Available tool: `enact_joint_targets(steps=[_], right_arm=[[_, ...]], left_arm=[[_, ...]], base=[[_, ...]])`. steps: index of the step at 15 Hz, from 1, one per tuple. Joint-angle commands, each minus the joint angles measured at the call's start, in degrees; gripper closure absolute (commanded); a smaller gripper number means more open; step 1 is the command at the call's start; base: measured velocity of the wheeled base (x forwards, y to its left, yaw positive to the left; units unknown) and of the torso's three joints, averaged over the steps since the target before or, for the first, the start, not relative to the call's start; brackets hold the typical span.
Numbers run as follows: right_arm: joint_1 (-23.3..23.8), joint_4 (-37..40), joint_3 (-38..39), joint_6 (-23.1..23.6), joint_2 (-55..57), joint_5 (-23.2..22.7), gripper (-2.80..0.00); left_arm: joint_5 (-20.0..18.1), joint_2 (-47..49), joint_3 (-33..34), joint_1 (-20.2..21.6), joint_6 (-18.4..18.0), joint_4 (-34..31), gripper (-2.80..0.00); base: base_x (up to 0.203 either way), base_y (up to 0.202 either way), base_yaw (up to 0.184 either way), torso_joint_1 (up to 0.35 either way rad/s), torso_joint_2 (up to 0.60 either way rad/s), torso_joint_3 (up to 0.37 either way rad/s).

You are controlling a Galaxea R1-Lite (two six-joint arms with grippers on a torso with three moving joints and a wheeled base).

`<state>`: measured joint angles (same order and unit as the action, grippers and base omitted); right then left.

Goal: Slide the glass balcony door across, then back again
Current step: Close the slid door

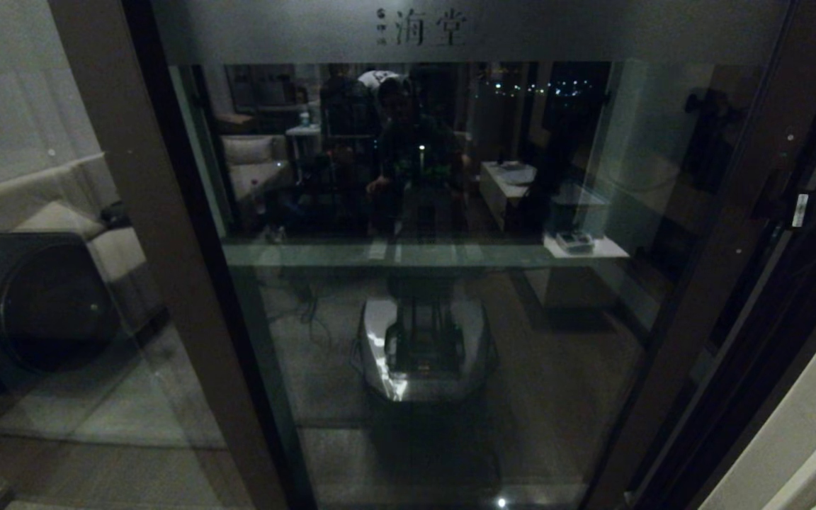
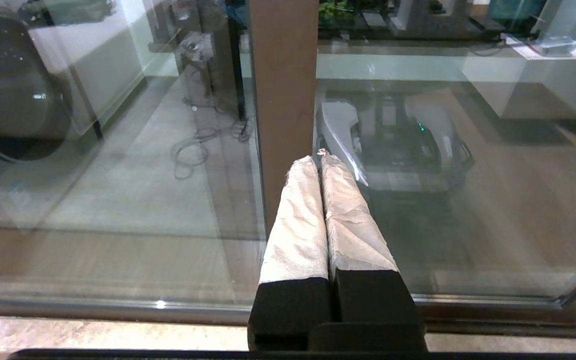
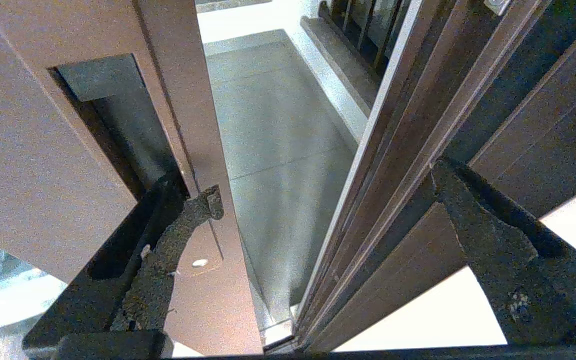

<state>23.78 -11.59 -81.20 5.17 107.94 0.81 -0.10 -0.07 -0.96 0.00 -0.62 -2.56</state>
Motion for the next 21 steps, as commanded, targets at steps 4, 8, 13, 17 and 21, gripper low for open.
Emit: enact_joint_targets(steps=[4, 8, 13, 17, 21], right_arm=[[0.96, -0.61, -0.18, 0.02, 0.02, 0.24, 0.0], [2.51, -0.62, -0.09, 0.02, -1.06, -0.02, 0.0], [4.35, -0.62, 0.56, 0.1, -1.81, -1.2, 0.0], [6.49, -0.62, 1.7, 0.1, -3.03, -3.09, 0.0], [6.71, -0.61, 6.27, 0.19, -7.69, -5.24, 0.0]], left_arm=[[0.01, -0.01, 0.0, 0.0, 0.01, 0.01, 0.0], [0.01, -0.01, 0.0, 0.0, 0.01, 0.01, 0.0], [-0.07, -0.01, 0.0, 0.0, 0.01, 0.01, 0.0], [-0.07, -0.01, 0.0, 0.0, 0.01, 0.01, 0.0], [0.01, -0.01, 0.0, 0.0, 0.01, 0.01, 0.0]], base=[[0.0, 0.0, 0.0, 0.0, 0.0, 0.0], [0.0, 0.0, 0.0, 0.0, 0.0, 0.0], [0.0, 0.0, 0.0, 0.0, 0.0, 0.0], [0.0, 0.0, 0.0, 0.0, 0.0, 0.0], [0.0, 0.0, 0.0, 0.0, 0.0, 0.0]])
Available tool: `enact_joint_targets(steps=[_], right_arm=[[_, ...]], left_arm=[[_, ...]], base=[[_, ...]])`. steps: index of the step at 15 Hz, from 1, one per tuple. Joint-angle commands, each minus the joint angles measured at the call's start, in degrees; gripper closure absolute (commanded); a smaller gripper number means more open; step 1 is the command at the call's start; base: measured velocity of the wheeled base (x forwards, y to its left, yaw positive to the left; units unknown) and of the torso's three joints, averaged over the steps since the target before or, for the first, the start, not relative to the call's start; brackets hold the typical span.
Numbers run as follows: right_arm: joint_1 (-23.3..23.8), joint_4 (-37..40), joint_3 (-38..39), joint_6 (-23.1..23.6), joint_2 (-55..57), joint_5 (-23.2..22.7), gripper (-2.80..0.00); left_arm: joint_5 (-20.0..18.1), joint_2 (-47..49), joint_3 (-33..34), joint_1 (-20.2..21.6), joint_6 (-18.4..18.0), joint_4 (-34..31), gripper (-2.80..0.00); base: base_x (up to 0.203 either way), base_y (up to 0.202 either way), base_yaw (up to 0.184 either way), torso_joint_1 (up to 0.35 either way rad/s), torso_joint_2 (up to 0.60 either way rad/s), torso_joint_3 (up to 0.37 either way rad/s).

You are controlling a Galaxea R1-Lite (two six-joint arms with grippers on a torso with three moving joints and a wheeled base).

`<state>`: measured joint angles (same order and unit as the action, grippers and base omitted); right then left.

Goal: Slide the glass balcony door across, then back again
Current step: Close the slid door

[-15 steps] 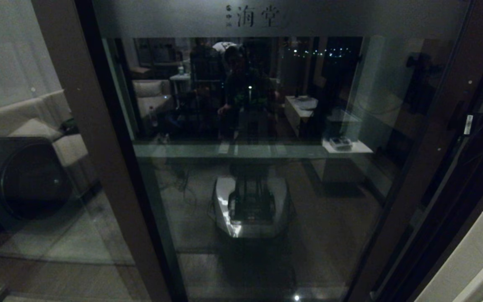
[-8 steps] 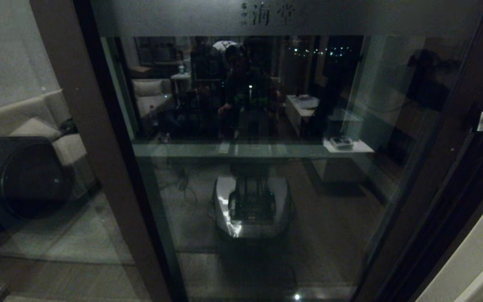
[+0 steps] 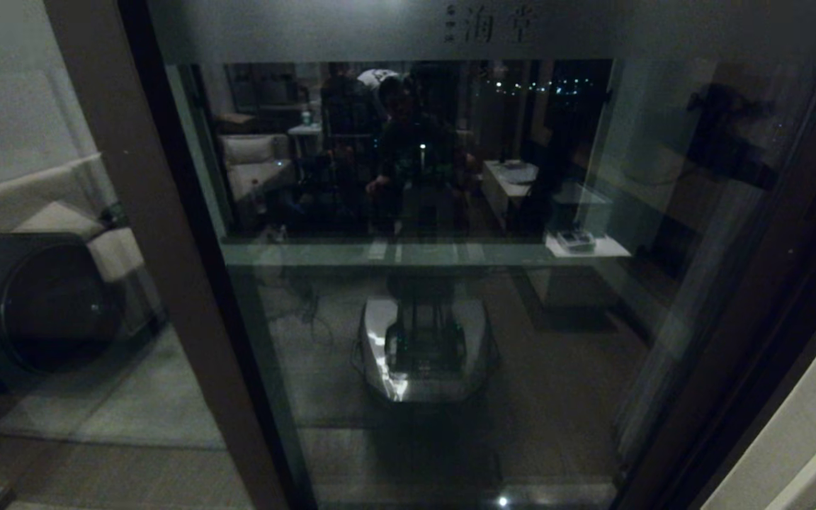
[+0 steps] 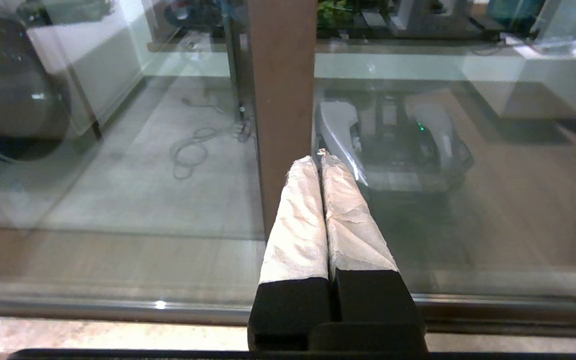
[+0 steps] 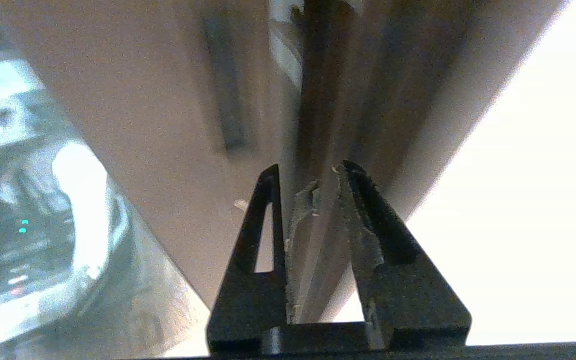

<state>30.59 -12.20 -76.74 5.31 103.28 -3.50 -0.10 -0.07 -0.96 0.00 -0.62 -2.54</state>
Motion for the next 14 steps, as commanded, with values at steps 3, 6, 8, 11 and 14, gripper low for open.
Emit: enact_joint_targets(steps=[3, 6, 8, 11, 14], right_arm=[[-0.09, 0.07, 4.01, -0.07, -6.82, -2.02, 0.0], [-0.09, 0.07, 5.17, -0.7, -8.95, -3.26, 0.0], [-0.18, 0.09, 5.63, -1.88, -9.41, -3.19, 0.0], [-0.18, 0.37, 5.87, -2.16, -11.28, -2.85, 0.0], [-1.07, 1.11, 7.16, -2.14, -11.75, -2.83, 0.0]], left_arm=[[0.01, -0.01, 0.0, 0.0, 0.01, -0.01, 0.0], [-0.07, -0.01, 0.0, 0.0, 0.01, -0.01, 0.0], [0.01, -0.01, 0.0, 0.0, 0.01, -0.01, 0.0], [0.01, -0.01, 0.0, 0.0, 0.01, -0.01, 0.0], [0.01, -0.01, 0.0, 0.0, 0.01, -0.01, 0.0]], base=[[0.0, 0.0, 0.0, 0.0, 0.0, 0.0], [0.0, 0.0, 0.0, 0.0, 0.0, 0.0], [0.0, 0.0, 0.0, 0.0, 0.0, 0.0], [0.0, 0.0, 0.0, 0.0, 0.0, 0.0], [0.0, 0.0, 0.0, 0.0, 0.0, 0.0]])
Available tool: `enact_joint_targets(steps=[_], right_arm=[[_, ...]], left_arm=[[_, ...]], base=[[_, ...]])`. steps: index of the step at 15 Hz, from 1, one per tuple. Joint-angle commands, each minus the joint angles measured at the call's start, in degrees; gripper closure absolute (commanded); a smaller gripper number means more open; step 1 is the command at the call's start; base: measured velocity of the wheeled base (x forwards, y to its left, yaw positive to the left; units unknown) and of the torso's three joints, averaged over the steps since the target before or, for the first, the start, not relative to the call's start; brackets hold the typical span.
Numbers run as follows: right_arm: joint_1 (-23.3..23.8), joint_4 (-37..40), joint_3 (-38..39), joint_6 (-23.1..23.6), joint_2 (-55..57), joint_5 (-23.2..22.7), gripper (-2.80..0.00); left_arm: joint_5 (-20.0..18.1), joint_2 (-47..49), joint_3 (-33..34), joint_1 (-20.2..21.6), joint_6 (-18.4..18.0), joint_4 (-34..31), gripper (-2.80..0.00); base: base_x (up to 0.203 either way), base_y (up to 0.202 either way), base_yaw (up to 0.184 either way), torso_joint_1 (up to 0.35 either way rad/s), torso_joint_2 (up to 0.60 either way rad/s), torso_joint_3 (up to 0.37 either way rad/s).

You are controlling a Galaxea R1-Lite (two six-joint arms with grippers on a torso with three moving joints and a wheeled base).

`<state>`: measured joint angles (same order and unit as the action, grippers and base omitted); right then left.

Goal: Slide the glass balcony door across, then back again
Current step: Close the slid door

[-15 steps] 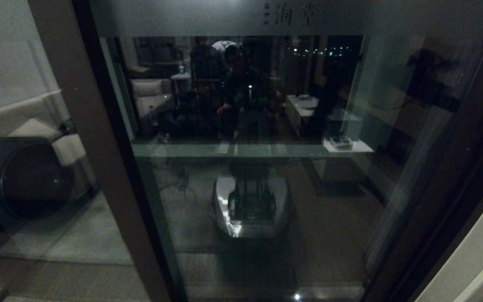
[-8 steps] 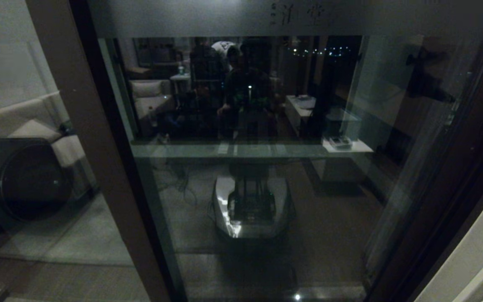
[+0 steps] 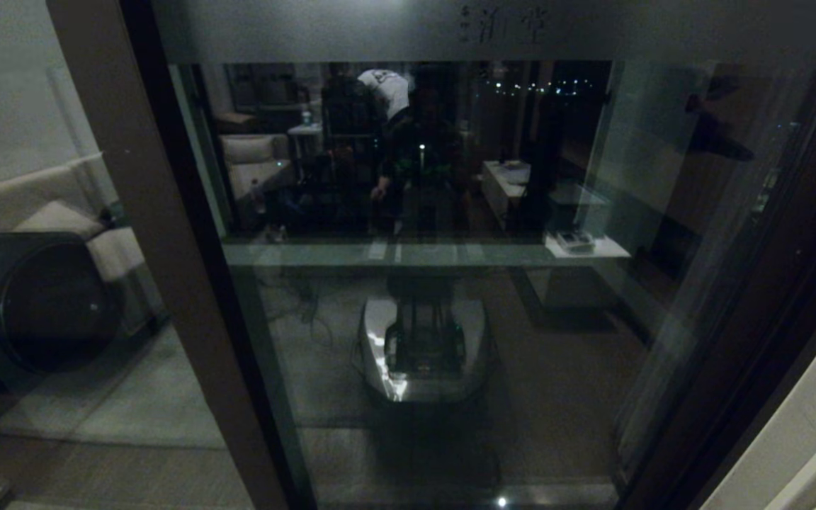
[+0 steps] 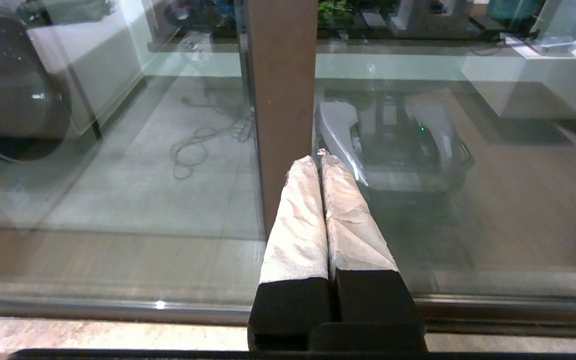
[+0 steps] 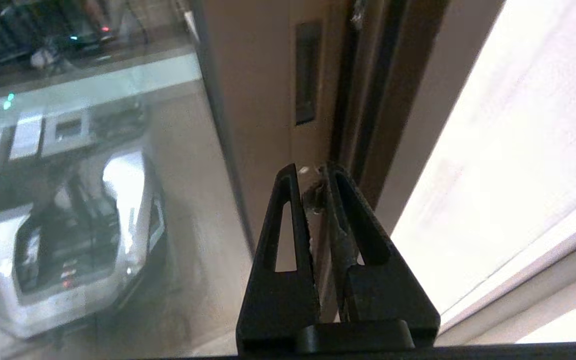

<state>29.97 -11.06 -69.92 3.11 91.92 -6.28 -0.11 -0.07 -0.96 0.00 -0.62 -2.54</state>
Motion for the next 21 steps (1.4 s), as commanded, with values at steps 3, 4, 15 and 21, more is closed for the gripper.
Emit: enact_joint_targets(steps=[3, 4, 15, 21], right_arm=[[-1.08, 0.49, -6.77, 0.32, 4.68, 0.49, 0.0], [-1.15, 1.99, -10.3, 0.39, 7.11, 0.86, 0.0], [-7.73, 10.13, -19.82, 0.41, 17.33, 8.39, 0.0], [-7.64, 9.92, -20.39, 0.23, 17.53, 8.39, 0.0]], left_arm=[[0.02, -0.01, 0.0, 0.0, 0.01, -0.01, 0.0], [0.02, -0.01, 0.0, 0.0, 0.01, -0.01, 0.0], [0.02, -0.01, 0.0, 0.0, 0.01, -0.01, 0.0], [0.02, -0.01, 0.0, 0.0, 0.01, -0.01, 0.0]], base=[[0.0, 0.0, 0.0, 0.0, 0.0, 0.0], [0.0, 0.0, 0.0, 0.0, 0.0, 0.0], [0.0, 0.0, 0.0, 0.0, 0.0, 0.0], [0.0, 0.0, 0.0, 0.0, 0.0, 0.0]])
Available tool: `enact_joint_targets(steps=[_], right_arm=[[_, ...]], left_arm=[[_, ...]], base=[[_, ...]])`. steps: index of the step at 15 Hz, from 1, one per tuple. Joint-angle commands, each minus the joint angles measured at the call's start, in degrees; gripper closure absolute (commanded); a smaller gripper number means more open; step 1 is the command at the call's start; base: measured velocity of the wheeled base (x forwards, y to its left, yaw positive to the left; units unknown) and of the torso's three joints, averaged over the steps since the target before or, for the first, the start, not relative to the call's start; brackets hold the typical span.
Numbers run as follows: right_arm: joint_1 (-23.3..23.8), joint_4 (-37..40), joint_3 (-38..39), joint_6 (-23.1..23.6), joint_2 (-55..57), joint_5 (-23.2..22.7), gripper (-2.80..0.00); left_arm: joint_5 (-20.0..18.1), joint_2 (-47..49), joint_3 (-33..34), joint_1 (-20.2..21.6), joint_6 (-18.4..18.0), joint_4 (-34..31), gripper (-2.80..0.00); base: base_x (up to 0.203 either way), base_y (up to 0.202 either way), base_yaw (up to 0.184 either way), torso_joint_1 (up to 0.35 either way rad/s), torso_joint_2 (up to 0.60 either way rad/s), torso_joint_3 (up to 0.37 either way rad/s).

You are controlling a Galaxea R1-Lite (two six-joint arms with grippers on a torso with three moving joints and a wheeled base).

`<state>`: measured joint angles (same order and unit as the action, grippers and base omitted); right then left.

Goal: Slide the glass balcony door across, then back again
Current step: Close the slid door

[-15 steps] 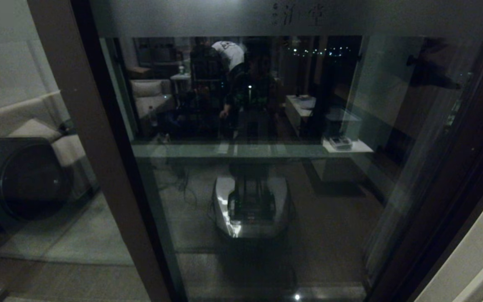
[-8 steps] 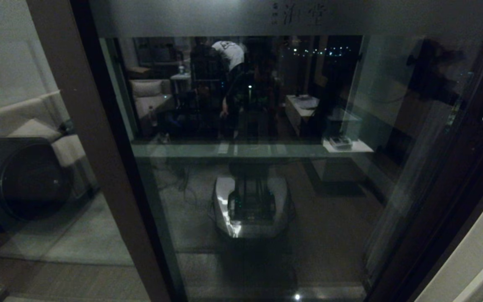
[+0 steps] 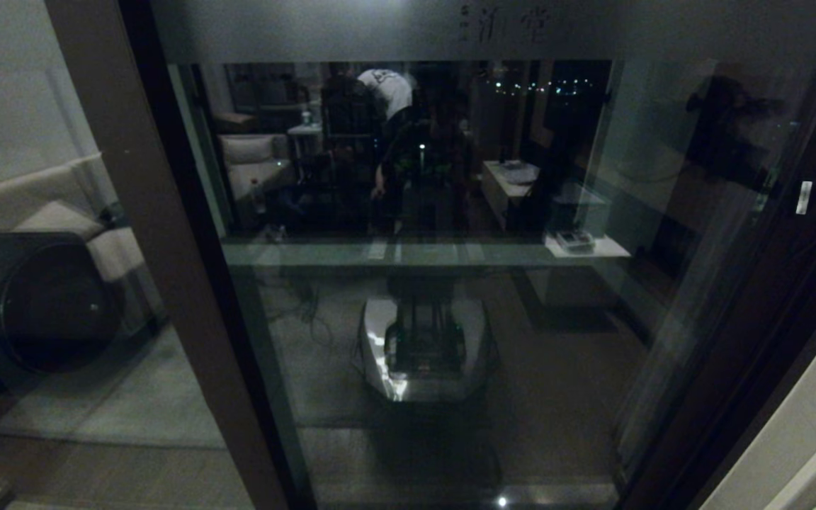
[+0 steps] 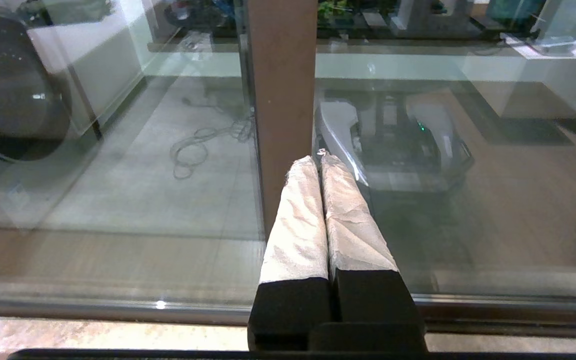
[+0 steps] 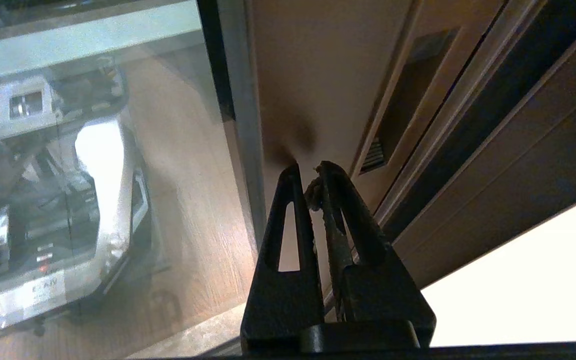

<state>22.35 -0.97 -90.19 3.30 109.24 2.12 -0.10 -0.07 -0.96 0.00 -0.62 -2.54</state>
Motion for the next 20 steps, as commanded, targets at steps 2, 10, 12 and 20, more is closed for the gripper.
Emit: enact_joint_targets(steps=[2, 10, 12, 20], right_arm=[[0.05, -0.35, -0.64, -0.01, 0.97, -0.08, 0.0], [1.03, -8.35, -2.18, -0.58, 5.81, 0.25, 0.0], [1.03, -8.35, -2.19, -0.58, 6.29, 0.25, 0.0], [1.03, -8.43, -2.45, -0.58, 6.78, 0.26, 0.0]], left_arm=[[0.01, -0.01, 0.0, 0.0, 0.01, -0.01, 0.0], [0.01, -0.01, 0.0, 0.0, 0.01, -0.01, 0.0], [0.01, -0.01, 0.0, 0.0, 0.01, -0.01, 0.0], [0.01, -0.01, 0.0, 0.0, 0.01, -0.01, 0.0]], base=[[0.0, 0.0, 0.0, 0.0, 0.0, 0.0], [0.0, 0.0, 0.0, 0.0, 0.0, 0.0], [0.0, 0.0, 0.0, 0.0, 0.0, 0.0], [0.0, 0.0, 0.0, 0.0, 0.0, 0.0]])
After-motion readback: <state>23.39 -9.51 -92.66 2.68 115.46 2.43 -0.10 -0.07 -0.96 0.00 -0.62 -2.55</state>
